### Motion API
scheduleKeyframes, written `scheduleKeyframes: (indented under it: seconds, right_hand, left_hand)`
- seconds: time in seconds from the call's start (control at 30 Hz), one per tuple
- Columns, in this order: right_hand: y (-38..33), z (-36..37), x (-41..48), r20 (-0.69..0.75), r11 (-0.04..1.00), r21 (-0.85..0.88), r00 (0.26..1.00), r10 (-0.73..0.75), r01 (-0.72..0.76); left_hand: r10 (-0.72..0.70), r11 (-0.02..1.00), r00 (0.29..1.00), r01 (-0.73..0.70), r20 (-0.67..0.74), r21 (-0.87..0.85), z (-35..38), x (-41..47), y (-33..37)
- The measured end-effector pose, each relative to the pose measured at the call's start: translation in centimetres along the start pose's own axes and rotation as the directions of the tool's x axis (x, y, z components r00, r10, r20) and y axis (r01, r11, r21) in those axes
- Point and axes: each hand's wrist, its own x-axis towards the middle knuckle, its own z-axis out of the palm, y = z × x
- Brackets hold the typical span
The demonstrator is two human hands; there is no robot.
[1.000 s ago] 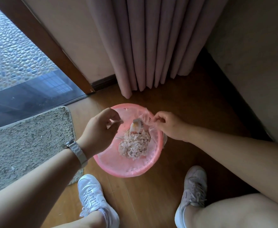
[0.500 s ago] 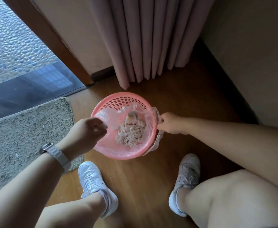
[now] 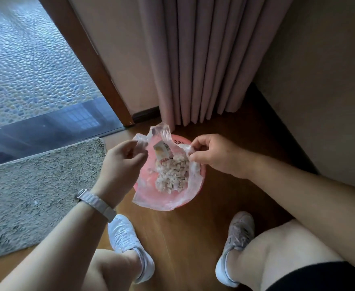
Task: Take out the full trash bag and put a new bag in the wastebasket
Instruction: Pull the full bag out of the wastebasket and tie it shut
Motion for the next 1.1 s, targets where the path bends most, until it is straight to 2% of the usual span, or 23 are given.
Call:
scheduleKeyframes:
  seconds: [0.07,0.1,0.23,0.33,0.43,0.53,0.63,0.8,0.9,1.0,1.1]
  right_hand:
    - [-1.7,1.1,-0.8,-0.06,0.999,0.026,0.998,-0.035,0.037]
    - [-2.5,1.7,-1.0,-0.094,0.997,0.048,0.994,-0.063,0.068]
    - [-4.5,3.7,-1.4,-0.183,0.966,0.21,0.977,-0.112,0.15]
    - [-4.8,4.4,-1.3,-0.193,0.921,0.347,0.975,-0.114,0.177]
    - [-4.6,4.5,-0.6,-0.214,0.865,0.467,0.973,-0.087,0.18]
    - [-4.6,4.6,0.4,-0.137,0.828,0.536,0.985,-0.109,0.166]
    - [-4.4,4.8,1.6,-0.086,0.833,0.528,0.986,-0.139,0.164]
    - [-3.7,4.9,3.9,-0.127,0.889,0.425,0.984,-0.125,0.168]
    - [-3.7,5.0,4.6,-0.151,0.878,0.44,0.98,-0.133,0.187]
    - [-3.6,5.0,4.8,-0.152,0.85,0.479,0.974,-0.166,0.219]
    - [-3.4,4.6,4.7,-0.185,0.865,0.444,0.968,-0.167,0.234]
  left_hand:
    - [0.016,0.998,0.998,-0.012,0.06,-0.057,-0.4,-0.9,0.5]
    - [0.053,0.998,0.996,-0.05,0.067,-0.034,-0.5,-1.3,0.7]
    - [0.242,0.969,0.97,-0.241,-0.001,0.058,-0.6,-2.0,2.1]
    - [0.341,0.937,0.938,-0.336,-0.052,0.095,-0.8,-1.9,2.4]
    - [0.408,0.911,0.913,-0.406,-0.015,0.076,-1.2,-1.4,2.2]
    - [0.448,0.894,0.894,-0.448,0.023,0.0,-1.4,-0.2,2.0]
    - [0.401,0.908,0.915,-0.39,0.048,-0.153,-1.2,1.2,1.7]
    - [0.359,0.893,0.932,-0.326,0.054,-0.311,-0.3,3.0,1.4]
    - [0.352,0.864,0.931,-0.282,0.1,-0.416,0.6,3.5,1.6]
    - [0.34,0.848,0.932,-0.247,0.124,-0.469,1.6,3.8,2.0]
    - [0.301,0.86,0.942,-0.202,0.146,-0.469,2.4,3.8,2.3]
